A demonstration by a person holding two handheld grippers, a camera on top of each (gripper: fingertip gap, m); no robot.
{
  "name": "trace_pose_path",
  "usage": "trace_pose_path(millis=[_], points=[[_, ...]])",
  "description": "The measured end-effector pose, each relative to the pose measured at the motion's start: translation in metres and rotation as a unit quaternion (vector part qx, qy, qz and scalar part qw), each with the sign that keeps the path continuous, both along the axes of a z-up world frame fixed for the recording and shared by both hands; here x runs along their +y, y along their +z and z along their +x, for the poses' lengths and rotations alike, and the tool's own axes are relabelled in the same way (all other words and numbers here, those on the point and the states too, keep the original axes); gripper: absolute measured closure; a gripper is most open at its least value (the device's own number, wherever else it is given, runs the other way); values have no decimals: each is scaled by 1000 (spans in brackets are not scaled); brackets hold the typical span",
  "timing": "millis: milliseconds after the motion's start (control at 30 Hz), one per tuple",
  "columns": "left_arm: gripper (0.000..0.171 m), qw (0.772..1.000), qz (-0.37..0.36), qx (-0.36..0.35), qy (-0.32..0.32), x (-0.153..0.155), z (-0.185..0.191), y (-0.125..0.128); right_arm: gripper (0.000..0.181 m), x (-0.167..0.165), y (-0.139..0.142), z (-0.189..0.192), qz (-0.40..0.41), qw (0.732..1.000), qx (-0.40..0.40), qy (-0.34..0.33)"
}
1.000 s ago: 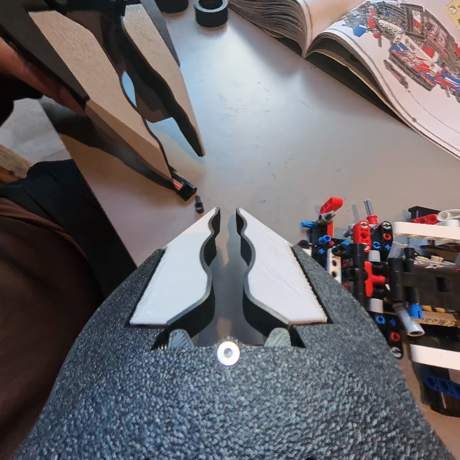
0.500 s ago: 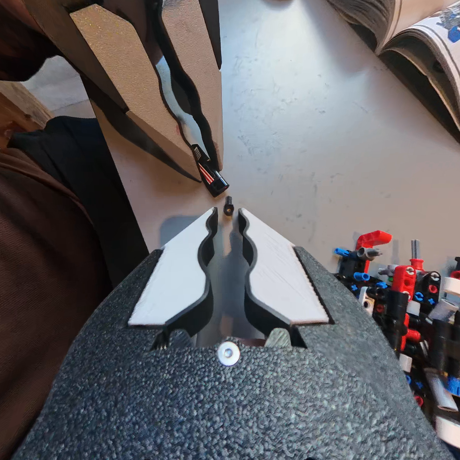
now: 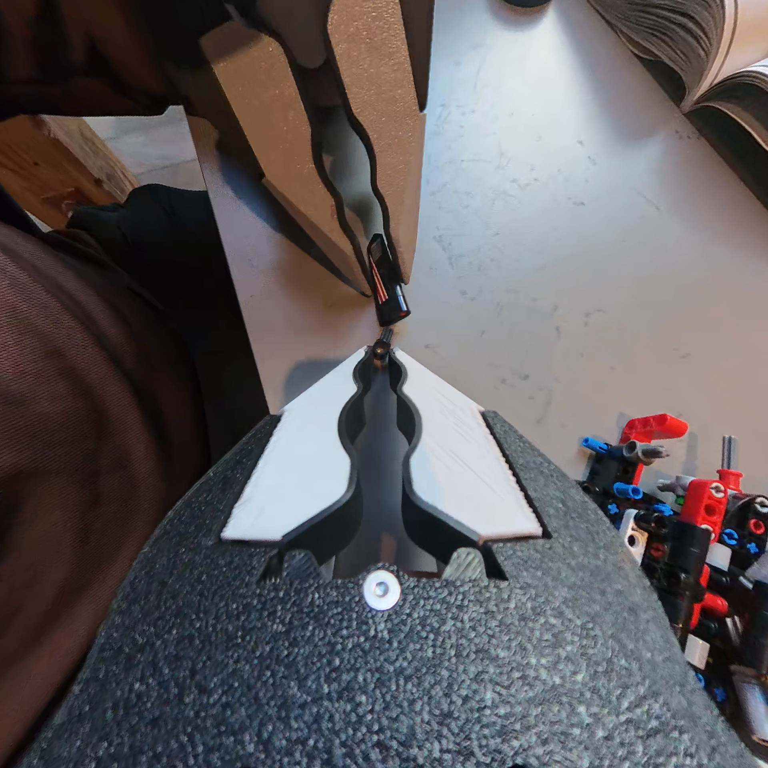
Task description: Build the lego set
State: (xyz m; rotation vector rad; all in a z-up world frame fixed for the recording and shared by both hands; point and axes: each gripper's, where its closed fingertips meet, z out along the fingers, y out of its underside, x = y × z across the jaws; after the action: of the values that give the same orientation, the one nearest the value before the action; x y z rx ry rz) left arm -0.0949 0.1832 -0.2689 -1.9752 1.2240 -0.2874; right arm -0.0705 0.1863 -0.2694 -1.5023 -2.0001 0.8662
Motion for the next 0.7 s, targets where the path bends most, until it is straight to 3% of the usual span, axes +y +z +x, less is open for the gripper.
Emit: trace_pose_path(millis=[300,700], points=[[161,998,-59,-35,-1,0,0,-1,174,4,0,0,-46,999,-11,-18],[161,998,-54,-33,0,-1,0,-1,174,4,-1,1,-14,1000,-4,-19]])
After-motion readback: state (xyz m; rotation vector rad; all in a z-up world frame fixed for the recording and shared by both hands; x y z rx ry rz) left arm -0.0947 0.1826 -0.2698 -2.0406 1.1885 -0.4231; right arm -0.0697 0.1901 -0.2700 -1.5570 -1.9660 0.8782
